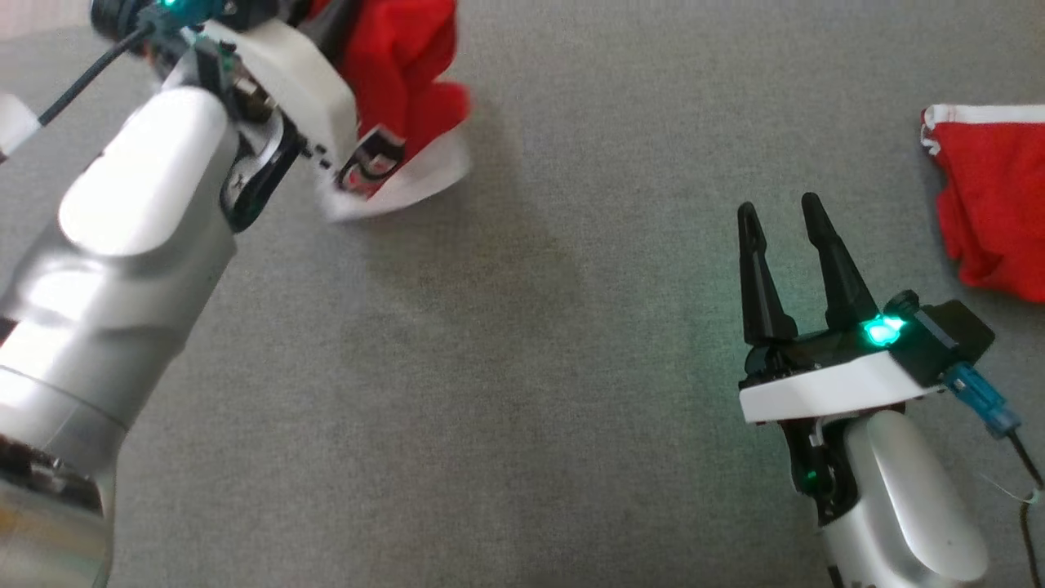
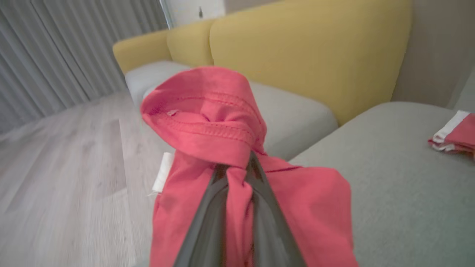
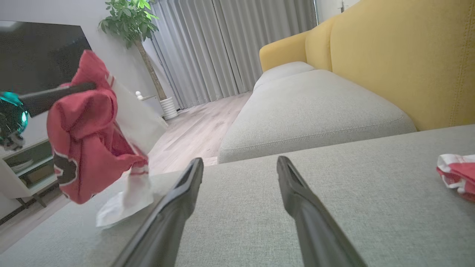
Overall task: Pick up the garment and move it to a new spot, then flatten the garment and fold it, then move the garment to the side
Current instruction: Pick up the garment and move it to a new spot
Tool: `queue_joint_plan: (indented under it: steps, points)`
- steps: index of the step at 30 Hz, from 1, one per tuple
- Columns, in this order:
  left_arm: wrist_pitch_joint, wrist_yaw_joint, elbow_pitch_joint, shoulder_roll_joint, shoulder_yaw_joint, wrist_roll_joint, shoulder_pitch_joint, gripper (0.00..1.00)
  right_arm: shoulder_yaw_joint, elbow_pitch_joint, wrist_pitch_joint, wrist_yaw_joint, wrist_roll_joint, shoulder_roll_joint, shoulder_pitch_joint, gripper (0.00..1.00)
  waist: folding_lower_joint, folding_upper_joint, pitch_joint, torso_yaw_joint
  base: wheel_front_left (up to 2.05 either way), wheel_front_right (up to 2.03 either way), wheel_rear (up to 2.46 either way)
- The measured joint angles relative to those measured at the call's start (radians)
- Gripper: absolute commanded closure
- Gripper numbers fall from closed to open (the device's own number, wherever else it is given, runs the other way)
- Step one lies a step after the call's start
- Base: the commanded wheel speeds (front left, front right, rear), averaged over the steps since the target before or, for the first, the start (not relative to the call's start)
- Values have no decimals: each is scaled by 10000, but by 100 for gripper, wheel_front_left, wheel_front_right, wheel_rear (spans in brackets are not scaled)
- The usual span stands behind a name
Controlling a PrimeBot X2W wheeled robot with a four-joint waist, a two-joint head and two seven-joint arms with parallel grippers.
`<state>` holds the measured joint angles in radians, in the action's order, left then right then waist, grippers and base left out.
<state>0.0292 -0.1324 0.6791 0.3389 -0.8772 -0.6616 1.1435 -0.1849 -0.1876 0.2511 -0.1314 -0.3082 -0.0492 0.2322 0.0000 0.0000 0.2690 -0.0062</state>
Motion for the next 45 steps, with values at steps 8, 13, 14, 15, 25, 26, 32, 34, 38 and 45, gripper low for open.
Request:
queue_joint_plan:
  steps: [8,13,14,15,25,26,32,34,38,45]
  points:
    - [-1563,25,-765,59,-69,483,221,100,8,-79,0,0,-194,0,-284,0,0,0,-628,16,0,0,0]
    - [-1664,244,-1260,205,-69,479,171,100,10,-109,0,0,-253,0,-498,0,-1,0,-1028,-36,0,0,0]
    - [-1615,280,-1381,242,-71,456,148,100,4,-109,0,0,-253,0,-542,0,-1,0,-1099,-54,0,0,0]
    - [-1492,280,-1494,284,-84,437,109,100,0,-107,0,0,-257,2,-586,0,-1,0,-1158,-78,0,0,0]
    - [58,263,-2192,389,-1185,435,-680,100,-213,8,0,0,-487,2,-636,0,0,0,-1104,-816,0,0,0]
    - [50,263,-2190,337,-1246,437,-727,90,-232,23,0,0,-535,2,-631,0,0,0,-1049,-911,0,0,0]
    - [-1137,456,-1873,-268,-1024,366,-755,0,-309,73,0,0,-700,2,-538,0,1,0,-633,-1421,0,0,0]
    - [-1613,587,-1720,-380,-865,380,-706,0,-291,84,0,0,-715,2,-533,0,2,0,-515,-1510,0,0,0]
    - [-2153,709,-1411,-332,-637,453,-557,0,-178,81,0,0,-711,2,-533,0,1,0,-462,-1390,0,0,0]
    - [-2665,1145,-1423,192,-234,435,-1250,0,94,31,0,0,-489,2,-541,0,1,0,-688,-784,0,0,0]
